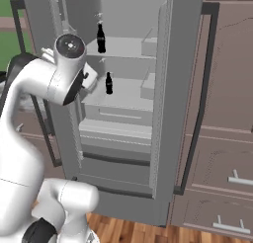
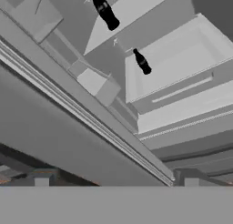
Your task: Open the fridge, grab two sodas, and place both sodas inside the bowl with ice on the dining counter.
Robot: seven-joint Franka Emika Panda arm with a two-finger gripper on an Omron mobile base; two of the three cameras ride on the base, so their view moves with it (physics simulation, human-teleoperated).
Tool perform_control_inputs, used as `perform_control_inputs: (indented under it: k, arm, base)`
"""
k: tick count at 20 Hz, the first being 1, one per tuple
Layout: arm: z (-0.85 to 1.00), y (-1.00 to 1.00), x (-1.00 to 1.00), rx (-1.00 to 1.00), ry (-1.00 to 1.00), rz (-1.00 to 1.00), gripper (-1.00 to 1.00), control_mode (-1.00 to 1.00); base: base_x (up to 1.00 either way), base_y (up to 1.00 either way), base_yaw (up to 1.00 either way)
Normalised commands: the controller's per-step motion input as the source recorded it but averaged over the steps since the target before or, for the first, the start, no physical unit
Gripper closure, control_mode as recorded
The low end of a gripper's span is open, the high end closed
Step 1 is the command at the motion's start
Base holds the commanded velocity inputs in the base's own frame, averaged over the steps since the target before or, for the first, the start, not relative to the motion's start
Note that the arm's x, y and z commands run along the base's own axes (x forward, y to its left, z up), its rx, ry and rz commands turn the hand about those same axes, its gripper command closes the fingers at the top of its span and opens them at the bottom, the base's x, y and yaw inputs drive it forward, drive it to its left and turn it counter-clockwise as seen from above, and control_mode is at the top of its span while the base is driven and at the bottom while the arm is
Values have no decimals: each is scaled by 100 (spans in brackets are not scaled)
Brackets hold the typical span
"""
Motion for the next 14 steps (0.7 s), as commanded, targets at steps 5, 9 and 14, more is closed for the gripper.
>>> perform_control_inputs:
  k: [5,9,14]
  arm:
    - [-9,2,42,8,2,-26,-100,-100]
    - [0,0,56,12,7,-10,-100,-100]
    - [-2,-2,70,17,9,-2,-100,-100]
  base:
    - [0,0,0]
    - [0,0,0]
    - [0,0,0]
